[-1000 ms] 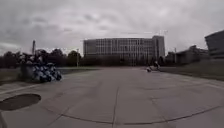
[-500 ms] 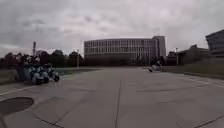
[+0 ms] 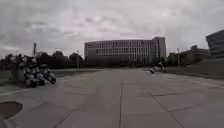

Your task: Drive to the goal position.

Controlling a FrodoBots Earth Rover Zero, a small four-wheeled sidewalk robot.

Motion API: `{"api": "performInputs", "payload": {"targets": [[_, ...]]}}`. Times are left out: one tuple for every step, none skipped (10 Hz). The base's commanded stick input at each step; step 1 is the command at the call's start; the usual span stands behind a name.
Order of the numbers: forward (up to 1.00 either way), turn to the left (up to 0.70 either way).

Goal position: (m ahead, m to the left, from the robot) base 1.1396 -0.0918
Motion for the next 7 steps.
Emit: {"api": "performInputs", "payload": {"targets": [[0.70,0.00],[0.70,0.00],[0.70,0.00],[0.70,0.00],[0.70,0.00],[0.70,0.00],[0.70,0.00]]}}
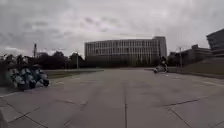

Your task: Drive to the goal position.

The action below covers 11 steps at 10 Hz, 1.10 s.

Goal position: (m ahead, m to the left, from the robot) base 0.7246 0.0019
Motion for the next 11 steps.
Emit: {"api": "performInputs", "payload": {"targets": [[0.70,0.00],[0.70,0.00],[0.70,0.00],[0.70,0.00],[0.70,0.00],[0.70,0.00],[0.70,0.00],[0.70,0.00],[0.70,0.00],[0.70,0.00],[0.70,0.00]]}}
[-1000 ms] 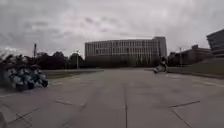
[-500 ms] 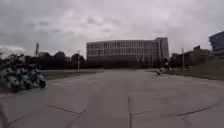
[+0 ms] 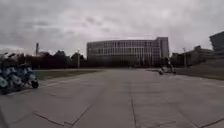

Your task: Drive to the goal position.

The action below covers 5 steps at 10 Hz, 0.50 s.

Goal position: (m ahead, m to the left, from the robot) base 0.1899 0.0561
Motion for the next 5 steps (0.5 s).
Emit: {"api": "performInputs", "payload": {"targets": [[0.70,0.00],[0.70,0.00],[0.70,0.00],[0.70,0.00],[0.70,0.00]]}}
